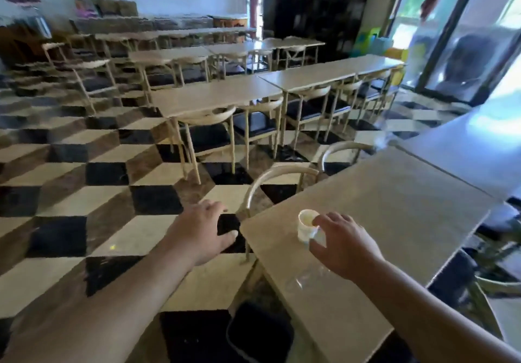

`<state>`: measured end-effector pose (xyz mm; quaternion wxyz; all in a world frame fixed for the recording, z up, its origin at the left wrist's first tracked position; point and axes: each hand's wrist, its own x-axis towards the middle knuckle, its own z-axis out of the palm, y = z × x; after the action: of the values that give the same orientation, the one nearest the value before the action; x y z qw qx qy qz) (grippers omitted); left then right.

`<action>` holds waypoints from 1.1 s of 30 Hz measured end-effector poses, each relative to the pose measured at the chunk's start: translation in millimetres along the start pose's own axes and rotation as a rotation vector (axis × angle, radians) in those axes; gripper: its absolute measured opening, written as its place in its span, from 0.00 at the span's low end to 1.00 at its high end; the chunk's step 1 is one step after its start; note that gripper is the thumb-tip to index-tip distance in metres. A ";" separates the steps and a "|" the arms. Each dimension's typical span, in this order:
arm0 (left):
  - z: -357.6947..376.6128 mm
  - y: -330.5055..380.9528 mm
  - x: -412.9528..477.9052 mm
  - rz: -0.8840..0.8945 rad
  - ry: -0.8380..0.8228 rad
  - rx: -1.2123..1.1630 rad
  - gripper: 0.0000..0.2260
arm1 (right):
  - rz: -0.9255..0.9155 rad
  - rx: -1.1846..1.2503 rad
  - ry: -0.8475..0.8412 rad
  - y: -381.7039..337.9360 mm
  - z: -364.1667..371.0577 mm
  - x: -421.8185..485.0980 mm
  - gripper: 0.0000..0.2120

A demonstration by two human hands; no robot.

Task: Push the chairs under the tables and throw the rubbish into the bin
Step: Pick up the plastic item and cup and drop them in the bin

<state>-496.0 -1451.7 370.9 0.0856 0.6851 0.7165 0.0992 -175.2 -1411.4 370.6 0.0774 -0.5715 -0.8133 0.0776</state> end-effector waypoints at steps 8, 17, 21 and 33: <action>126.9 59.9 144.0 0.273 -0.258 0.105 0.34 | 0.410 0.121 -0.026 104.0 88.3 36.6 0.20; 276.4 37.7 245.9 0.343 -0.468 0.244 0.40 | 0.781 0.271 -0.146 140.8 216.5 73.0 0.20; 334.7 16.0 280.1 0.441 -0.508 0.306 0.42 | 0.960 0.304 -0.168 140.2 264.1 99.7 0.23; 440.2 -22.4 320.9 0.762 -0.281 -0.004 0.38 | 1.177 0.055 -0.076 96.2 342.9 127.9 0.25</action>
<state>-418.7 -1121.1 -55.7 0.1414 0.9083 0.3926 0.0306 -203.3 -1271.8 20.0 0.0069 -0.9212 -0.3593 0.1488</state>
